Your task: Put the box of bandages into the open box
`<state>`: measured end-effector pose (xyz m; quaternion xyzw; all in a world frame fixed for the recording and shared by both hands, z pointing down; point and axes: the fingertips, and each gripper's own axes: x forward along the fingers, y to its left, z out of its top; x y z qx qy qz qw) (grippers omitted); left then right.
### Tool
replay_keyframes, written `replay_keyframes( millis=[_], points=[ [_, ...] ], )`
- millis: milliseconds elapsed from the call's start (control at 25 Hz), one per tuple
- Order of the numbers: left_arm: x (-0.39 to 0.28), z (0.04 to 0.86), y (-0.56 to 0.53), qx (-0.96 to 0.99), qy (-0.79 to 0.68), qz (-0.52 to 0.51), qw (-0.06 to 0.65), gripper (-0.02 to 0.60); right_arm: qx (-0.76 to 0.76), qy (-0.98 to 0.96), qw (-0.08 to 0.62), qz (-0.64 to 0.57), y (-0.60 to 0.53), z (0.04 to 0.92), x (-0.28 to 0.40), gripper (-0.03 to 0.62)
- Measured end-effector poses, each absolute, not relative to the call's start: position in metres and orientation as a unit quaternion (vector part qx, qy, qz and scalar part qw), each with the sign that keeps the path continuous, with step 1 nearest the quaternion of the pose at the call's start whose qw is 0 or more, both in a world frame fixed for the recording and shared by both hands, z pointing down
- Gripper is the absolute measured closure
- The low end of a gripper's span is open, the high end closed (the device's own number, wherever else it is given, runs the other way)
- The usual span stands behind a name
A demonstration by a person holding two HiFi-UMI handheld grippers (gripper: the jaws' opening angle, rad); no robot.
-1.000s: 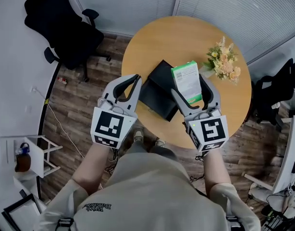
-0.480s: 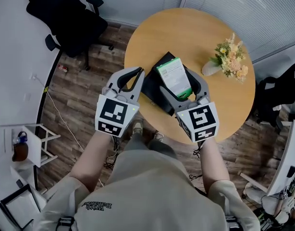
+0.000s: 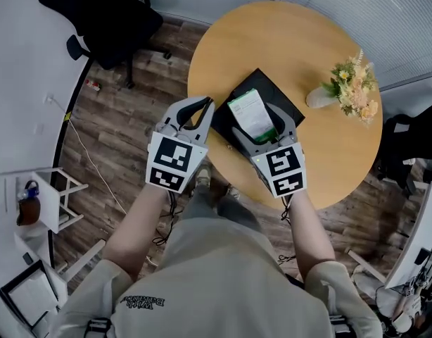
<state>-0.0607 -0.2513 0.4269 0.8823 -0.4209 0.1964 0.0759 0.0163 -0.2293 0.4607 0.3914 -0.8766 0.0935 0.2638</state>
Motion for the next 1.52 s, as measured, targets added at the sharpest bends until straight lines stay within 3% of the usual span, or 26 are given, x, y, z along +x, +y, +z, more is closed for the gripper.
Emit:
replay_keyframes(
  millis=[720,1520],
  points=[
    [-0.065,0.539,-0.261,0.869,-0.388,0.258,0.165,0.551,0.33,-0.857,0.352,0.181,-0.238,0.595,0.0,0.256],
    [-0.066,0.6,-0.258,0.856,-0.372,0.287,0.214,0.552,0.293,-0.831,0.425,0.206,-0.234,0.673,-0.005,0.256]
  ],
)
